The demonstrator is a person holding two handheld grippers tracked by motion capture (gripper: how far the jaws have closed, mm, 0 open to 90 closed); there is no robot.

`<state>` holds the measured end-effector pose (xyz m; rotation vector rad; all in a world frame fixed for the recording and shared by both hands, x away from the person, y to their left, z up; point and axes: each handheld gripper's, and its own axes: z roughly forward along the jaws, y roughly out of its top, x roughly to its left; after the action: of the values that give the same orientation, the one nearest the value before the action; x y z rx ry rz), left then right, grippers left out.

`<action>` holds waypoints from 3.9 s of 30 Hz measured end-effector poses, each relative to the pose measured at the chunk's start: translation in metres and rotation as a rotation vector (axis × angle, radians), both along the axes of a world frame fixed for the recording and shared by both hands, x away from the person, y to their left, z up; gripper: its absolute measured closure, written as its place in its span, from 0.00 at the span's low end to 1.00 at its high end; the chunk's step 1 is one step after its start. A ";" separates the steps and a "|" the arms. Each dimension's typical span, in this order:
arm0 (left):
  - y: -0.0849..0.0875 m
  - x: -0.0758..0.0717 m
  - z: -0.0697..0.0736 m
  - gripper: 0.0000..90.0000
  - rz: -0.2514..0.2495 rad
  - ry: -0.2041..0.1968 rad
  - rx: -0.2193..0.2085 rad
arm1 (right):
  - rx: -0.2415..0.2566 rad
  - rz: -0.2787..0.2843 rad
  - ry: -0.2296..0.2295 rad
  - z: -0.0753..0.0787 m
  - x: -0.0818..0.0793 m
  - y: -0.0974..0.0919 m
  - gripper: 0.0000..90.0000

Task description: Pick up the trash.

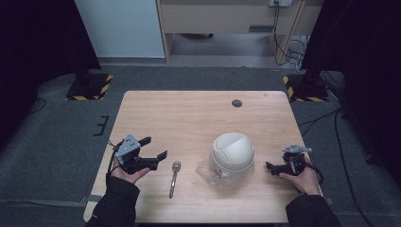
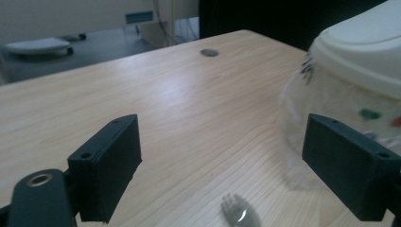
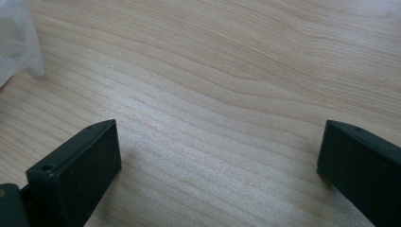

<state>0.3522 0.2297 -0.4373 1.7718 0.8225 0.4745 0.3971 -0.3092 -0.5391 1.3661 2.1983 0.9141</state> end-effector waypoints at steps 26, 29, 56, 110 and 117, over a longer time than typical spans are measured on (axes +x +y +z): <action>-0.136 0.004 0.033 0.13 -0.410 -0.052 0.041 | -0.001 0.016 -0.001 0.000 0.001 0.002 0.01; -0.153 0.006 0.034 0.13 -0.435 -0.041 0.057 | -0.001 0.015 -0.001 0.000 0.001 0.002 0.01; -0.193 0.021 0.017 0.10 -0.455 0.064 0.066 | 0.000 0.014 -0.001 0.000 0.001 0.002 0.01; -0.050 -0.012 -0.076 0.25 0.065 0.303 0.283 | 0.001 0.025 -0.001 0.000 0.000 0.003 0.01; -0.053 -0.013 -0.086 0.32 0.044 0.332 0.355 | 0.001 0.026 0.001 0.000 -0.001 0.003 0.01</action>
<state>0.3392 0.1766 -0.5235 2.2028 1.0591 0.3750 0.3962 -0.3061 -0.5391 1.3417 2.2213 0.9248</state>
